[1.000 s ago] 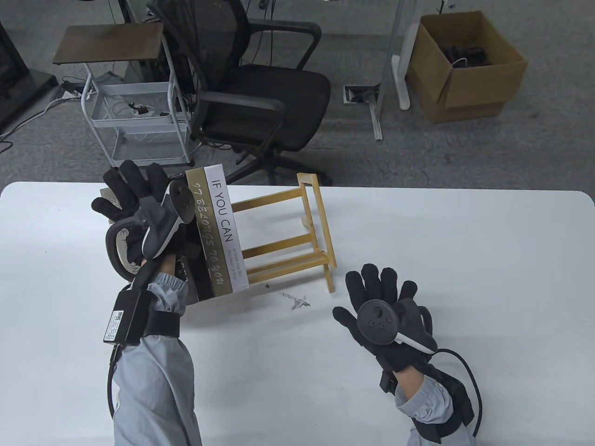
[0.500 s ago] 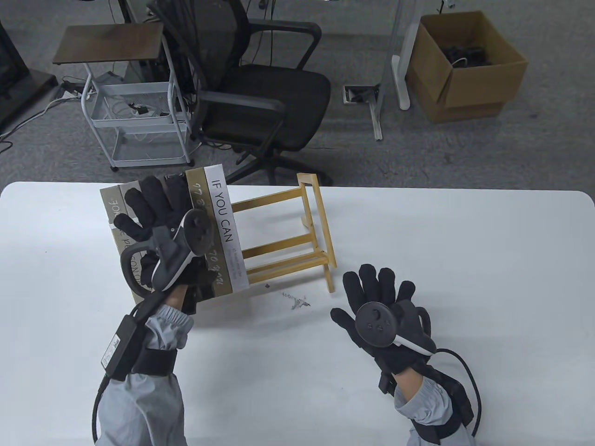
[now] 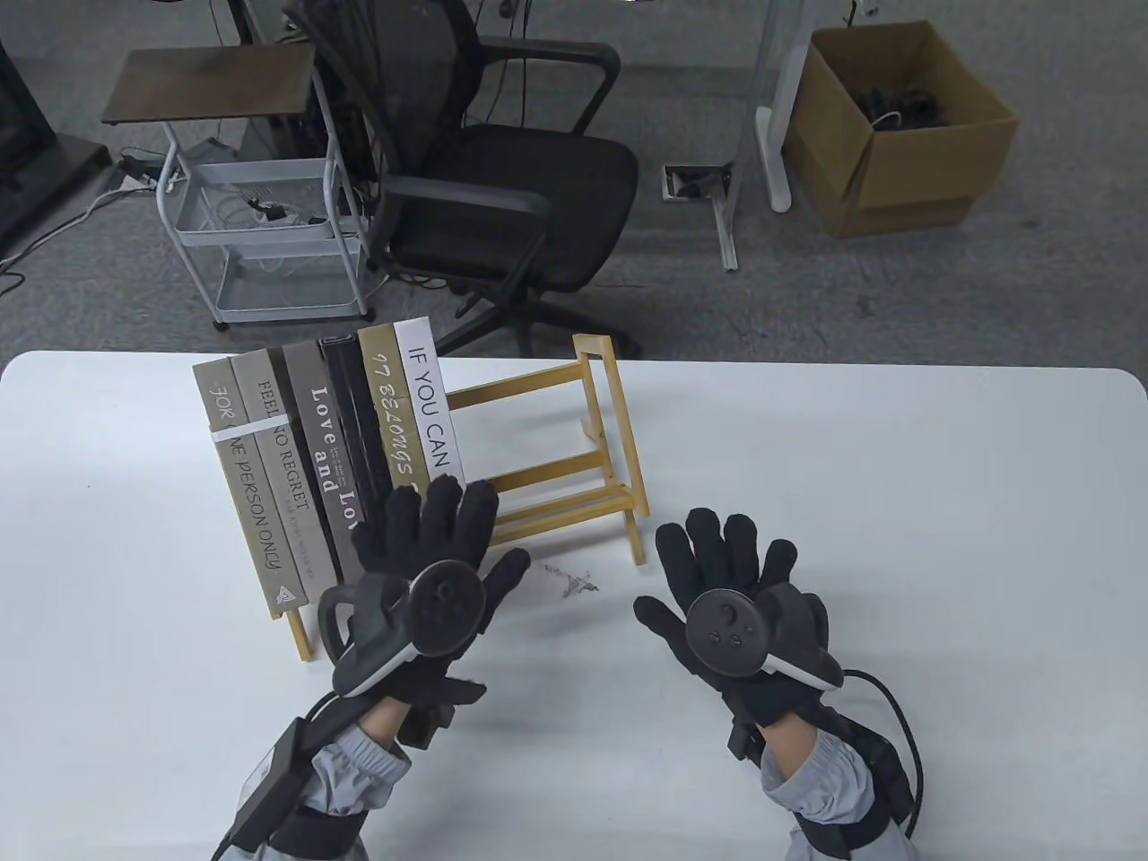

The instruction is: Push a thick book into a tightly packed book rack slot

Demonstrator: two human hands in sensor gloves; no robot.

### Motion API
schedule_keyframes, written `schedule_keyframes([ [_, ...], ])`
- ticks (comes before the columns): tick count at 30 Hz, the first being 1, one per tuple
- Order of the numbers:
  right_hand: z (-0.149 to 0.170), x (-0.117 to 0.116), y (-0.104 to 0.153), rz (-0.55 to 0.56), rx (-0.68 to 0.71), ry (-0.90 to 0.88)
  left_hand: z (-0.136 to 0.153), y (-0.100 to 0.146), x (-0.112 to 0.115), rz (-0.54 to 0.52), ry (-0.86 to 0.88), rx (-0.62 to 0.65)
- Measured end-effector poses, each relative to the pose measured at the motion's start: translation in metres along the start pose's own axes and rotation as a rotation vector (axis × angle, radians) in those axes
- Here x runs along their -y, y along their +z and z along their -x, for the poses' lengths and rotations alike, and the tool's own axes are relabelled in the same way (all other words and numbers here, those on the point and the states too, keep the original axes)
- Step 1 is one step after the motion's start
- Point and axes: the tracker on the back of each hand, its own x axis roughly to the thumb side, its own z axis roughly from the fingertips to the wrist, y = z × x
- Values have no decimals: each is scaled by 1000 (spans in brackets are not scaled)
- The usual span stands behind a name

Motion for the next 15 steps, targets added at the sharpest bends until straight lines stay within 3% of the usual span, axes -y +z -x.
schedule_keyframes([
  [6,-2,-1,0,-5,16,-3,-12,3,29,84,23,59],
  [15,-5,-4,-1,0,50,-11,-13,5,43,104,9,69],
])
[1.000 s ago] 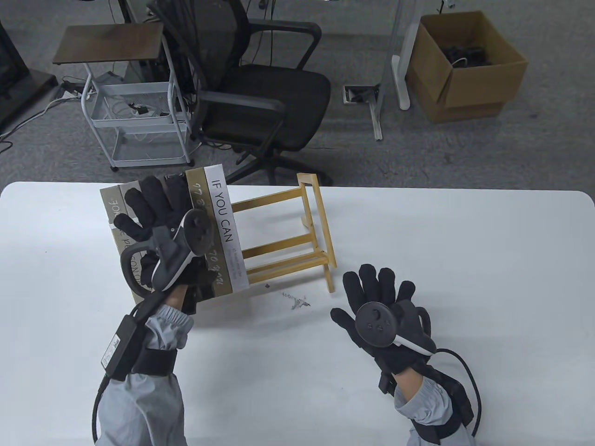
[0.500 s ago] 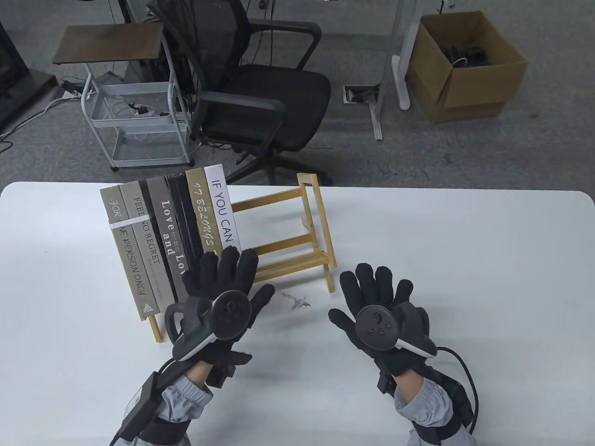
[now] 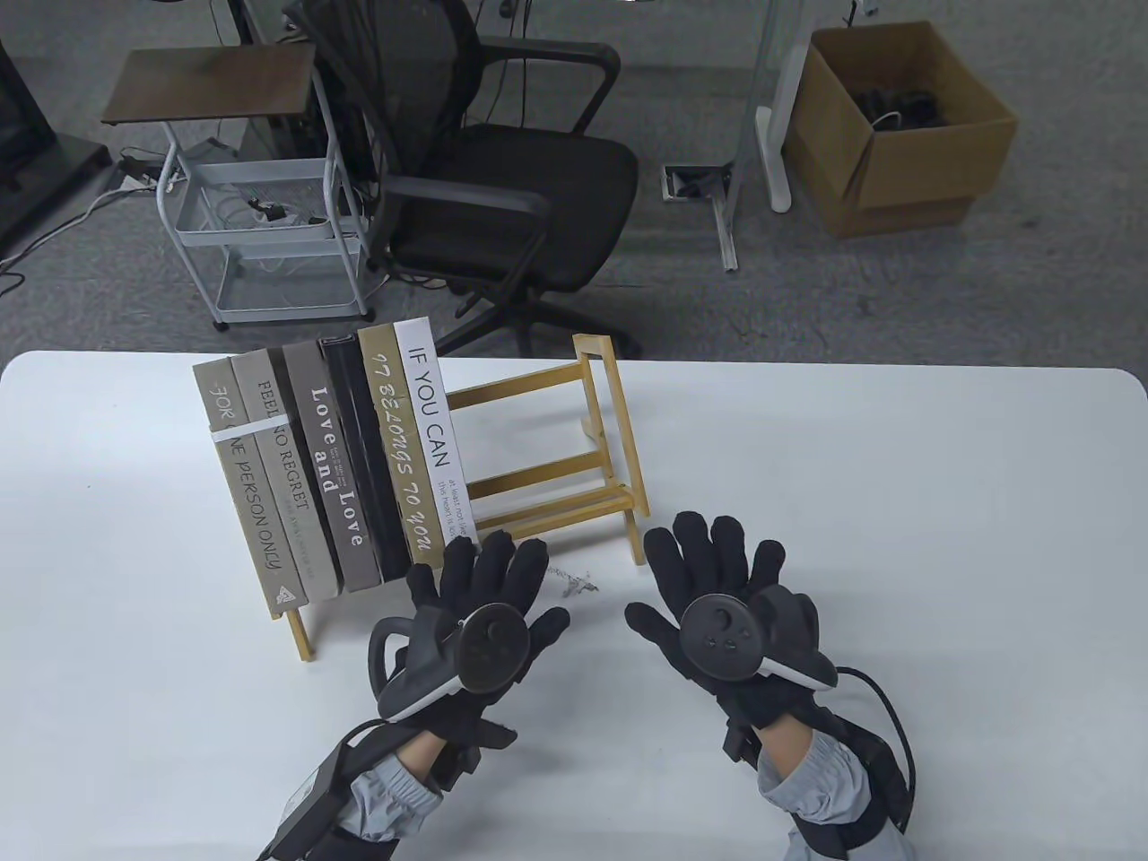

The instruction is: Push a thick book into a tightly packed book rack slot

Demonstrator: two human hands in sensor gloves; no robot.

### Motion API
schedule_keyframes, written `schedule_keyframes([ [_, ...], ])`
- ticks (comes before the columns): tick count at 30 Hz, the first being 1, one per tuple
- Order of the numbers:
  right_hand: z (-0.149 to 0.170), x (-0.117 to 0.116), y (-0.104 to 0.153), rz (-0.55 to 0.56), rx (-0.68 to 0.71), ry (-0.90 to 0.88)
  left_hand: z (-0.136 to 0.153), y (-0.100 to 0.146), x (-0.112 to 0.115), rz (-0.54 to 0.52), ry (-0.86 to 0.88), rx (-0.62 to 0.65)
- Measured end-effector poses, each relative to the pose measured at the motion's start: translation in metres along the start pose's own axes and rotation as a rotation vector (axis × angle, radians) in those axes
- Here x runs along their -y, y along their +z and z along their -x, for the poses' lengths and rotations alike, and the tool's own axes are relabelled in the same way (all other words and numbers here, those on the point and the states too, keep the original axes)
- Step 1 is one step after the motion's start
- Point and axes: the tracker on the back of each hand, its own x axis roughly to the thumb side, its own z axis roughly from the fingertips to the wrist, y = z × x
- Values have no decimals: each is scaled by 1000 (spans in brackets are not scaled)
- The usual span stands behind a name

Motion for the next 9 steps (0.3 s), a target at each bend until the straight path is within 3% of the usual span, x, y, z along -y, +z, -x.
schedule_keyframes([
  [9,-2,-2,0,0,7,4,2,-1,2,-1,7,-6],
])
